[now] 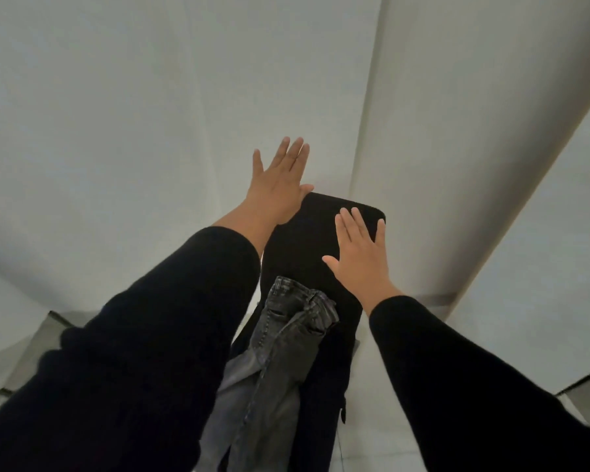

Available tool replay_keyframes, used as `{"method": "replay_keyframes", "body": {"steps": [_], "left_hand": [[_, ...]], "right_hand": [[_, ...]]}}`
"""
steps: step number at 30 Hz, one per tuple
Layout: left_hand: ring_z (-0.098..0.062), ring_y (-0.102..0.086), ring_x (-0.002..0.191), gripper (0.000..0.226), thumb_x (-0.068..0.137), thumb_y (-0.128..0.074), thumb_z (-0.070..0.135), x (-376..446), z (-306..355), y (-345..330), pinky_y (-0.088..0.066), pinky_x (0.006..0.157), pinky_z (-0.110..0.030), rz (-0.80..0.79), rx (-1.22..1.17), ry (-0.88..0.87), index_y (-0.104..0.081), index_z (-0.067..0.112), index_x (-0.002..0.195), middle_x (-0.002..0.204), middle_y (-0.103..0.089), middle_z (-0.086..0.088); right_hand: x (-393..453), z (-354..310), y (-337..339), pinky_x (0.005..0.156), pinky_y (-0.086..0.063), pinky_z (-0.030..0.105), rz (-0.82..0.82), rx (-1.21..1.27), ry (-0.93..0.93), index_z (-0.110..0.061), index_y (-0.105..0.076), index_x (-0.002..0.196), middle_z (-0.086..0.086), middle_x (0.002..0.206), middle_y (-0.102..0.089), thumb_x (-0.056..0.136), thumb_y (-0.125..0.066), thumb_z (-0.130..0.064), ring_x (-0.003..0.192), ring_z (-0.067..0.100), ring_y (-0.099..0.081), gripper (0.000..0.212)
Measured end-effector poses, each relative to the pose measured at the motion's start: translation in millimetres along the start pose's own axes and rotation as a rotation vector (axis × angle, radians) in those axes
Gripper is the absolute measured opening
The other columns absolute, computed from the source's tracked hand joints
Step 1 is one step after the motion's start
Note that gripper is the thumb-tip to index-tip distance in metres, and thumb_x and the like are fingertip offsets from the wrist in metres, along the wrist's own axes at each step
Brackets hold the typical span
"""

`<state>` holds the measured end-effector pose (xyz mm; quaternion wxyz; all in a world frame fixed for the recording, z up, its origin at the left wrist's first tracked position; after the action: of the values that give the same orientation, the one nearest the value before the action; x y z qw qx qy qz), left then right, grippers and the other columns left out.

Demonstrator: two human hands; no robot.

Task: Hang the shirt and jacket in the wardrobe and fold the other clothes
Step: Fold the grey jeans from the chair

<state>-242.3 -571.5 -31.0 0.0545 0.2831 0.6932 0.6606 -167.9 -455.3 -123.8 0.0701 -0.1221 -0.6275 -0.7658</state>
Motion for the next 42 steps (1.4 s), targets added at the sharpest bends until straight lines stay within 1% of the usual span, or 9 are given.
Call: {"method": "replay_keyframes", "body": {"steps": [12,16,25,28,31,34,36,38,42], "left_hand": [[-0.019,0.014,0.146,0.066,0.101,-0.025,0.042,-6,-37,-116,-0.001,0.115,-0.054,-0.195,-0.029,-0.093,0.008,0.013,0.151,0.159,0.012,-0.002],[-0.02,0.013,0.146,0.066,0.101,-0.026,0.044,-6,-48,-183,-0.003,0.115,-0.055,-0.264,-0.03,-0.123,0.006,0.014,0.151,0.159,0.01,-0.003],[-0.022,0.008,0.147,0.068,0.1,-0.027,0.046,1,-47,-343,-0.003,0.114,-0.056,-0.489,-0.122,-0.068,0.003,0.014,0.151,0.16,0.003,-0.004],[-0.027,-0.01,0.146,0.069,0.099,-0.029,0.047,4,-51,-388,-0.013,0.113,-0.055,-0.554,-0.153,0.076,0.001,0.014,0.152,0.157,-0.019,-0.009],[-0.032,-0.041,0.131,0.075,0.097,-0.033,0.052,0,-53,-427,-0.029,0.109,-0.051,-0.647,-0.23,0.244,-0.001,0.014,0.152,0.139,-0.046,-0.014],[-0.034,-0.045,0.127,0.079,0.093,-0.038,0.056,-6,-50,-459,-0.033,0.107,-0.051,-0.719,-0.311,0.329,-0.004,0.013,0.151,0.139,-0.046,-0.015],[-0.034,-0.046,0.125,0.076,0.092,-0.041,0.056,-7,-48,-472,-0.036,0.105,-0.049,-0.721,-0.372,0.361,-0.018,0.01,0.147,0.136,-0.047,-0.015],[-0.033,-0.05,0.119,0.062,0.093,-0.044,0.052,-6,-46,-479,-0.04,0.1,-0.045,-0.691,-0.449,0.381,-0.036,0.009,0.136,0.128,-0.052,-0.014],[-0.033,-0.053,0.111,0.036,0.097,-0.043,0.036,-4,-48,-476,-0.04,0.084,-0.035,-0.616,-0.565,0.403,-0.049,0.007,0.119,0.12,-0.056,-0.016]], "right_hand": [[11,-59,-80,0.116,0.003,0.053,-0.184,0.035,-0.11,-0.013,0.0,0.152,0.005,0.161,0.004,0.095,-0.036,-0.055,0.148,0.022,0.009,0.08],[18,-79,-130,0.115,0.003,0.053,-0.261,0.048,-0.157,-0.013,-0.001,0.152,0.005,0.161,0.002,0.095,-0.034,-0.057,0.148,0.022,0.008,0.079],[35,-82,-270,0.114,0.002,0.057,-0.477,0.147,-0.422,-0.01,-0.004,0.152,0.007,0.16,0.0,0.095,-0.033,-0.056,0.148,0.024,0.007,0.079],[38,-82,-310,0.114,0.002,0.058,-0.503,0.194,-0.503,-0.008,-0.006,0.152,0.008,0.16,-0.002,0.095,-0.034,-0.055,0.148,0.025,0.005,0.079],[35,-81,-342,0.113,0.0,0.06,-0.505,0.228,-0.588,-0.006,-0.006,0.152,0.01,0.16,-0.005,0.094,-0.035,-0.056,0.148,0.026,0.002,0.082],[32,-83,-365,0.114,-0.003,0.058,-0.509,0.297,-0.684,-0.006,0.002,0.151,0.014,0.159,-0.001,0.093,-0.04,-0.054,0.147,0.03,0.002,0.087],[31,-84,-373,0.115,-0.007,0.055,-0.489,0.349,-0.742,-0.008,0.005,0.151,0.019,0.158,0.001,0.092,-0.045,-0.05,0.146,0.036,-0.001,0.088],[30,-83,-379,0.114,-0.019,0.052,-0.48,0.425,-0.798,-0.013,0.009,0.151,0.026,0.156,-0.001,0.092,-0.05,-0.041,0.143,0.044,-0.012,0.088],[25,-80,-377,0.1,-0.043,0.042,-0.443,0.553,-0.831,-0.016,0.014,0.15,0.027,0.148,-0.026,0.09,-0.059,-0.019,0.129,0.039,-0.041,0.094]]}}
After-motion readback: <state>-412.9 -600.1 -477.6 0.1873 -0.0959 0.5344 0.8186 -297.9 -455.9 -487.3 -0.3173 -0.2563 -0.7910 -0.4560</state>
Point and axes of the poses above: each hand's wrist, its own x-axis towards the middle knuckle, its own y-axis out of the back of the hand, z = x × y, the point moved 7 cm from there along x, towards the middle knuckle
